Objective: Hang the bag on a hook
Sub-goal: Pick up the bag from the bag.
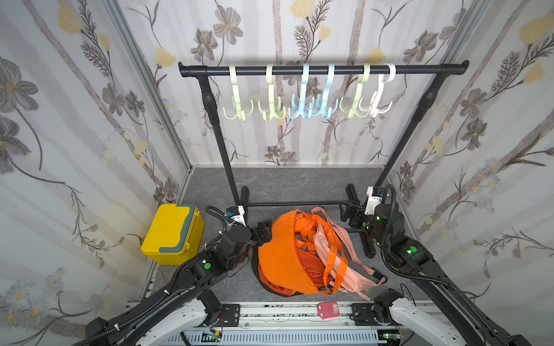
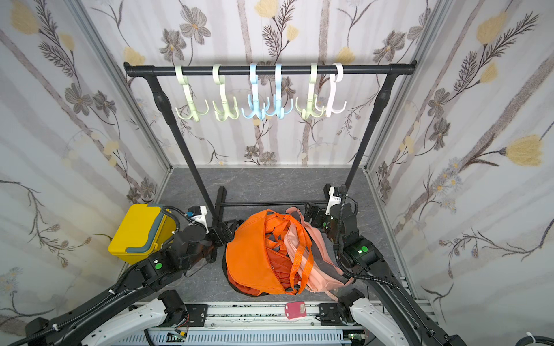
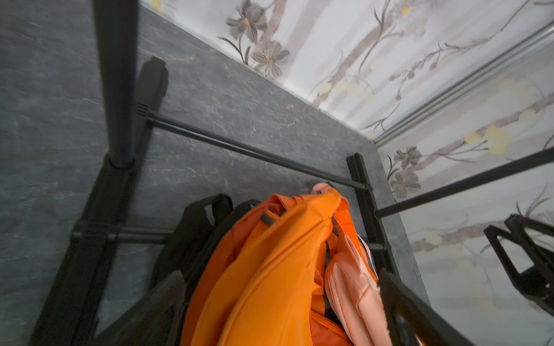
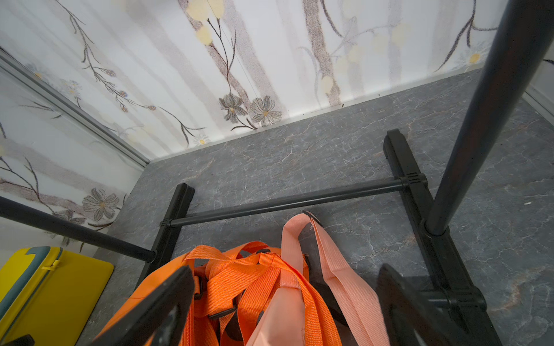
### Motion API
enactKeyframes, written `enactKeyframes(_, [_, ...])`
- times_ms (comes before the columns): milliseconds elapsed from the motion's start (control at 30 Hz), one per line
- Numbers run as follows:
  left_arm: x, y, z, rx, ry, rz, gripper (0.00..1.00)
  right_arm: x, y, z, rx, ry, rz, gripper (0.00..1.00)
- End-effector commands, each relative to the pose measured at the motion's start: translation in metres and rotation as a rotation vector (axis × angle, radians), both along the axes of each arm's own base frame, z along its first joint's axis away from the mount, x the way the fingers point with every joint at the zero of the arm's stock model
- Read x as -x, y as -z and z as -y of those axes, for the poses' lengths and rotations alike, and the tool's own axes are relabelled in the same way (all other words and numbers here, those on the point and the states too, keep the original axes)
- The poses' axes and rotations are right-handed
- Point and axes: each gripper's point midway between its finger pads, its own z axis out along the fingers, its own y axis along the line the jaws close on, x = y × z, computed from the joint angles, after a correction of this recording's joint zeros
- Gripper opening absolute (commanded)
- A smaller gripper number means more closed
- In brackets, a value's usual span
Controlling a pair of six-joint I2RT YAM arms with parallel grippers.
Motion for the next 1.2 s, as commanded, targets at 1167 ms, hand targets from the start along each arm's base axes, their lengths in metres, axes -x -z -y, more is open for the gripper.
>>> enactKeyframes(1167, [0.035, 0.090, 0.004, -0.171, 0.116, -0.327, 0.98, -0.016, 0.106, -0.032, 0.104, -0.102, -0.350, 0.92])
